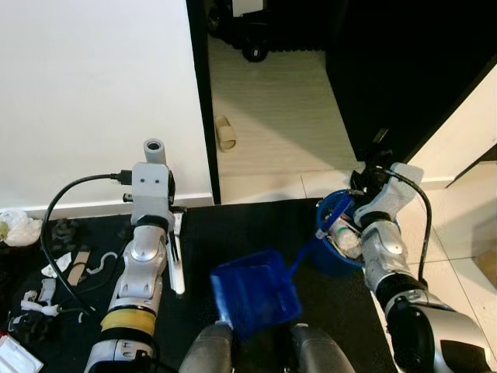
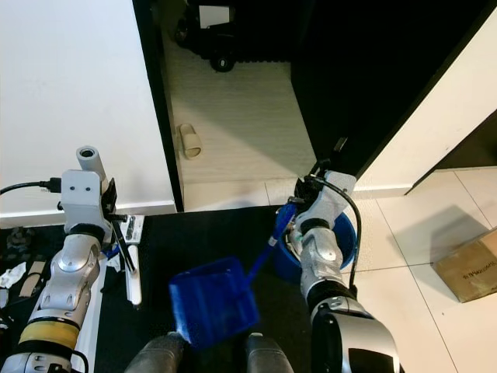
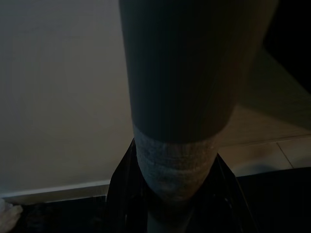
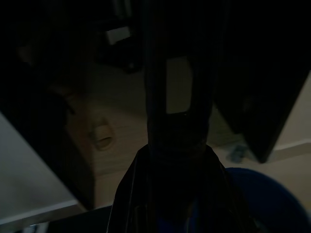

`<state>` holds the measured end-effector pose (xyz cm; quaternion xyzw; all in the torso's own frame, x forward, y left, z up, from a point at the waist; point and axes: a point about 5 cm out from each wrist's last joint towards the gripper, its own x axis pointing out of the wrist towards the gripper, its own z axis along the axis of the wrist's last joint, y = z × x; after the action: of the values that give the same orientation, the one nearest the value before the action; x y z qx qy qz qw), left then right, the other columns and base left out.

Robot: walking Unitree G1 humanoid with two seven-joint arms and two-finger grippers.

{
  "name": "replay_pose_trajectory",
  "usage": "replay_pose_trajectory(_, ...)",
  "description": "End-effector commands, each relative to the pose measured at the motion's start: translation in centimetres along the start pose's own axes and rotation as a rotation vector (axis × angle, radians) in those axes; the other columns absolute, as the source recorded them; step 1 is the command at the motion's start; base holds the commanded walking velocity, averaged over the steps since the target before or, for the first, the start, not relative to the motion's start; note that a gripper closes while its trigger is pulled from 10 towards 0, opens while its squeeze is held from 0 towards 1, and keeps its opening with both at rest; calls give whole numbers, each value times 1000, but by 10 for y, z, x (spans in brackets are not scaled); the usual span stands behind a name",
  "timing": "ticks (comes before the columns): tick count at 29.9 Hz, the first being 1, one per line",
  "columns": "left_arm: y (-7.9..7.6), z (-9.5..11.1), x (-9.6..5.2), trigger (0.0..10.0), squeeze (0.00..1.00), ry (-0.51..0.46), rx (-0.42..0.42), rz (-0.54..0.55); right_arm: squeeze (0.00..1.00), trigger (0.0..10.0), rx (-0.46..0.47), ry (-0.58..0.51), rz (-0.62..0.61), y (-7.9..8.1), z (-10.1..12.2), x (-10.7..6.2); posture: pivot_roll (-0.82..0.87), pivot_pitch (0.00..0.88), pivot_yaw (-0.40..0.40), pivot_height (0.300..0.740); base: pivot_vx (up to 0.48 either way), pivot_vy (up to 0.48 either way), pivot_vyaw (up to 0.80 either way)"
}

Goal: Sweep floor

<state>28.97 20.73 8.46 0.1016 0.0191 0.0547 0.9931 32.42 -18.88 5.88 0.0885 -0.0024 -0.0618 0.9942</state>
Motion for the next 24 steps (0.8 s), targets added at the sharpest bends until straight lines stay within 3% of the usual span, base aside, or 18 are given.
replay_pose_trajectory(1, -1, 8, 0, 10000, 0, -49, -2, -14, 0, 10000, -19, -22, -18, -3, 2, 0, 127, 146, -77, 740, 0, 0, 0)
replay_pose_trajectory(3, 3, 11, 0, 10000, 0, -71, 6, -16, 0, 10000, -30, -32, -33, -6, 5, 1, 129, 165, -78, 740, 0, 0, 0)
replay_pose_trajectory(4, 14, 19, -5, 10000, 0, -123, 12, -3, 0, 10000, -25, -62, -78, -11, 11, 3, 136, 230, -78, 740, 0, 0, 0)
replay_pose_trajectory(12, 32, 39, -13, 10000, 0, -209, 24, 11, 0, 10000, -3, -125, -136, -19, 26, 10, 153, 299, -73, 740, 0, 0, 0)
replay_pose_trajectory(13, 36, 46, -15, 10000, 0, -234, 32, 16, 0, 10000, -6, -141, -137, -18, 31, 13, 169, 340, -74, 740, 0, 0, 0)
replay_pose_trajectory(18, 45, 69, -25, 10000, 0, -302, 37, 30, 0, 10000, -32, -184, -121, -10, 48, 25, 203, 377, -73, 740, 0, 0, 0)
replay_pose_trajectory(24, 45, 77, -36, 10000, 0, -320, 47, 8, 0, 10000, -78, -229, -101, -2, 61, 32, 228, 395, -70, 740, 0, 0, 0)
